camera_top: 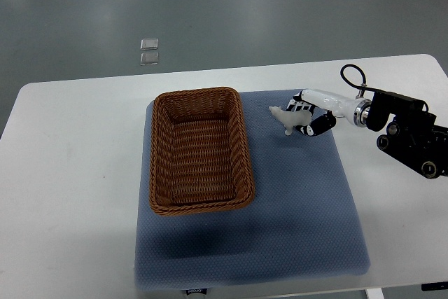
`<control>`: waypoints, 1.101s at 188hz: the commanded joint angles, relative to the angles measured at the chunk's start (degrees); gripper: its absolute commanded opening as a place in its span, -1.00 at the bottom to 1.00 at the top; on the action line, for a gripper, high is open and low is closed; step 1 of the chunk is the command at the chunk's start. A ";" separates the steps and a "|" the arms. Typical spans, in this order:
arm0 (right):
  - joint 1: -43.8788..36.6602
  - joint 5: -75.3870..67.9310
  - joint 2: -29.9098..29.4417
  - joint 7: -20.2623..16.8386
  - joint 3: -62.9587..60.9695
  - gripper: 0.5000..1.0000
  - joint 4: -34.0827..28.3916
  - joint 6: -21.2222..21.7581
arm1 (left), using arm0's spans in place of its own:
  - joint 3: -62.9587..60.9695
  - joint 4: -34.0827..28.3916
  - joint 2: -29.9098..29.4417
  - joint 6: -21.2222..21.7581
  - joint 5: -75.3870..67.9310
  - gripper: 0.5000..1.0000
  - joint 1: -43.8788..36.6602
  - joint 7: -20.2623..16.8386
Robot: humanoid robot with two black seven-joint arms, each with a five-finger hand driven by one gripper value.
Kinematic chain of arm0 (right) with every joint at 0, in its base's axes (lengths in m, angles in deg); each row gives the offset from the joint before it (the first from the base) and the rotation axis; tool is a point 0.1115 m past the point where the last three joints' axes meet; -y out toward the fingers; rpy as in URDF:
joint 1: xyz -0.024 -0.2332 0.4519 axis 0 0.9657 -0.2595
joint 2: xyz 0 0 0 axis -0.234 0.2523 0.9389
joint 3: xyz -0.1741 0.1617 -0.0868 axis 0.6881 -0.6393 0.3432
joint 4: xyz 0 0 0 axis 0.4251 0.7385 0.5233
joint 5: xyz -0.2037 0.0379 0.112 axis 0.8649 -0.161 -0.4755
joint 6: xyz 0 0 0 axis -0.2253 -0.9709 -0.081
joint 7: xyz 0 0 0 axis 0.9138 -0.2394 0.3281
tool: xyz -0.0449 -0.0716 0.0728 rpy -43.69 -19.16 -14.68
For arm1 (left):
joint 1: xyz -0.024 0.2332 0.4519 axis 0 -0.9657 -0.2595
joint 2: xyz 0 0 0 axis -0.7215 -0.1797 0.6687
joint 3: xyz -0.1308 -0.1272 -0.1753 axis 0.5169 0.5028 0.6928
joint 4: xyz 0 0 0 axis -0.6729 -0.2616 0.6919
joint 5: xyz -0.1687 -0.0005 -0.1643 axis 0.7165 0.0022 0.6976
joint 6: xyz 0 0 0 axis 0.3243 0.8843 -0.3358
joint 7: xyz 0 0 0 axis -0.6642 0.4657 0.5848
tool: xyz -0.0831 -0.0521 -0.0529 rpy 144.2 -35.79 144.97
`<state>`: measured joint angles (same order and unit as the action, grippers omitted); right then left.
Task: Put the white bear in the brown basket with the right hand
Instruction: 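Carry the bear with the right hand over the brown basket, then open the right hand to release the bear into the basket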
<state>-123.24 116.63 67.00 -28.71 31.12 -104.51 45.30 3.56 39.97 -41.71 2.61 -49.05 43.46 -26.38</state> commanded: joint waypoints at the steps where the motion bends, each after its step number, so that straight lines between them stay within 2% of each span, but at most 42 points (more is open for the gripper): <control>1: -0.07 0.01 -0.08 0.07 0.01 -1.00 -0.18 -2.22 | 0.05 0.00 0.00 0.00 0.03 1.00 0.01 -0.02; 36: -2.18 -0.52 -0.26 0.95 -0.08 -1.00 -2.46 -4.07 | -0.04 0.00 0.00 0.00 -0.06 1.00 0.01 -0.02; 87: -7.10 -0.69 0.44 6.66 1.76 -1.00 -10.90 -3.37 | 0.05 0.00 0.00 0.00 0.03 1.00 0.01 -0.02; 115: -10.00 -0.69 0.27 11.58 5.63 -1.00 -14.15 -2.40 | 0.05 0.00 0.00 0.00 0.03 1.00 0.01 -0.02; 147: -10.36 0.10 -0.61 22.30 10.11 -1.00 -15.64 -2.40 | -0.04 0.00 0.00 0.00 -0.06 1.00 0.01 -0.02; 188: -10.27 1.59 -1.40 22.33 12.40 -1.00 -16.08 -2.93 | 0.05 0.00 0.00 0.00 -0.06 1.00 0.01 -0.02; 190: -10.27 1.59 -1.40 22.33 12.40 -0.92 -16.08 -2.93 | 0.05 0.00 0.00 0.00 -0.06 1.00 0.01 -0.02; 191: -10.27 1.59 -1.40 22.33 12.40 -0.76 -16.08 -3.01 | -0.04 0.00 0.00 0.00 0.03 1.00 0.01 -0.02; 192: -10.27 1.59 -1.40 22.33 12.40 -0.76 -16.08 -3.01 | -0.04 0.00 0.00 0.00 0.03 1.00 0.01 -0.02; 193: -10.27 1.59 -1.40 22.33 12.40 -0.61 -16.08 -3.01 | 0.04 0.00 0.00 0.00 -0.06 1.00 0.01 -0.02; 194: -10.27 1.59 -1.40 22.33 12.40 -0.61 -16.08 -3.01 | 0.05 0.00 0.00 0.00 -0.06 1.00 0.01 -0.02; 195: -10.27 1.59 -1.40 22.33 12.40 -0.48 -16.08 -3.19 | -0.04 0.00 0.00 0.00 -0.06 1.00 0.01 -0.02; 196: -10.27 1.59 -1.40 22.33 12.40 -0.48 -16.08 -3.19 | -0.04 0.00 0.00 0.00 -0.06 1.00 0.01 -0.02; 197: -10.27 1.59 -1.40 22.33 12.40 -0.36 -16.08 -3.36 | 0.04 0.00 0.00 0.00 -0.06 1.00 0.01 -0.02; 200: -10.27 1.59 -1.40 22.33 12.40 -0.25 -16.08 -3.54 | -0.04 0.00 0.00 0.00 0.03 1.00 -0.08 -0.02; 201: -10.27 1.59 -1.40 22.33 12.40 -0.13 -16.08 -3.80 | 0.04 0.00 0.00 0.00 -0.06 1.00 0.01 -0.02; 202: -10.27 1.59 -1.40 22.33 12.40 -0.13 -16.08 -3.80 | 0.05 0.00 0.00 0.00 -0.06 1.00 0.01 -0.02; 203: -10.27 1.59 -1.40 22.33 12.40 -0.02 -16.08 -3.98 | -0.04 0.00 0.00 0.00 0.03 1.00 0.01 -0.02; 204: -10.27 1.59 -1.40 22.33 12.40 -0.02 -16.08 -3.98 | -0.04 0.00 0.00 0.00 0.03 1.00 0.01 -0.02; 205: -10.18 1.59 -1.40 22.33 12.40 0.10 -16.08 -4.33 | -0.04 0.00 0.00 0.00 0.03 1.00 0.01 -0.02; 206: -10.18 1.59 -1.40 22.33 12.40 0.11 -16.08 -4.33 | -0.04 0.00 0.00 0.00 0.03 1.00 0.01 -0.02; 207: -10.18 1.59 -1.40 22.33 12.40 0.22 -16.08 -4.51 | -0.04 0.00 0.00 0.00 -0.06 1.00 0.01 -0.02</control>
<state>-133.53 118.12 65.63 -6.39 43.39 -120.58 42.26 3.58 39.97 -41.71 2.59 -49.06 43.47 -26.41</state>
